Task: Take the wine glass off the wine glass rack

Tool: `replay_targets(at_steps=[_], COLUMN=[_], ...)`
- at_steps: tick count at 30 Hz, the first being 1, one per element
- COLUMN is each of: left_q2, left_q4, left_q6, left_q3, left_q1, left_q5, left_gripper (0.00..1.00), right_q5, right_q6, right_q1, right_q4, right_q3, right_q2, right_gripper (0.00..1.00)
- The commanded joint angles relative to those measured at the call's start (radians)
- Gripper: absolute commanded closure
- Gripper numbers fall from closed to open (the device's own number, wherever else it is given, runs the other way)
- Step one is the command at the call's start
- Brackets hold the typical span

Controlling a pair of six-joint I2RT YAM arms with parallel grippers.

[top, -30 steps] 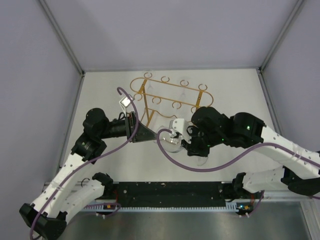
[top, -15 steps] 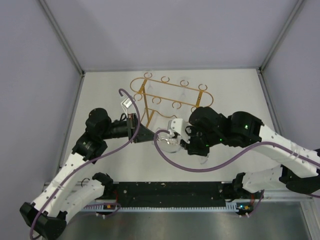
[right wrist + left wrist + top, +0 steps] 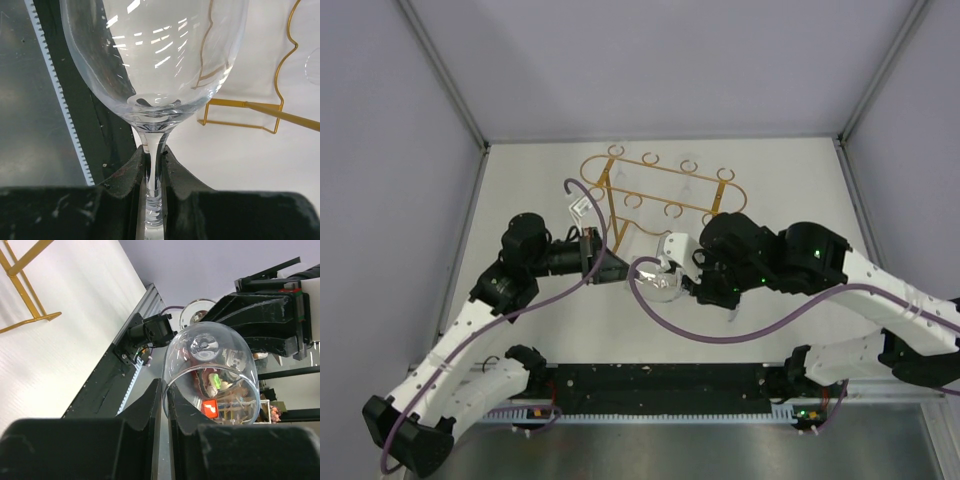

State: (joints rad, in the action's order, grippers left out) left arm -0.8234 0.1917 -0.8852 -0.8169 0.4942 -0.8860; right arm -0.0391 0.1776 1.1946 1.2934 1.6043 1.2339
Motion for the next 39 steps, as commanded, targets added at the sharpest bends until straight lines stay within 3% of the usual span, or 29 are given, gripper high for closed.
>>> replay_targets(at_steps=[1,8,14,21,29,39], left_q2=[-0.008,-0.019,-0.020,-0.017,-0.003,0.027], left_q4=[0.009,0.038,0.061,0.117,0.144,0.578], left_q6=[0.063,0.094,0.114,0.158,0.178,0.456], left_q3=[-0.030,-0.034,-0.031,-0.039,-0.030,-0.234], left_q1=[0.009,0.010,0.010,0.010,0.010,0.009], left_q5=[0.010,0.032,0.039,0.067,0.076,0.356], left_gripper=[0.89,1.00,1.00,1.00,1.00,1.00], right_q5=[0.061,0.064,0.068,0.103,0.103,0.163], right_q6=[-0.027,-0.038,-0.044,-0.056,-0.075,-0.102], right_q1=[0.005,0.005,0.007,0.007,0.005,0.005], right_q4=[-0.052,-0.059,-0.078,-0.094,-0.117,-0.172], right_q3=[0.054,0.019,-0.015,-0.037,-0.078,-0.109], right_q2=[-0.016,-0.007,0.006,-0.004,-0.050,-0.120], right_gripper=[0.96,0.91,0.85,0.65,0.62,0.59])
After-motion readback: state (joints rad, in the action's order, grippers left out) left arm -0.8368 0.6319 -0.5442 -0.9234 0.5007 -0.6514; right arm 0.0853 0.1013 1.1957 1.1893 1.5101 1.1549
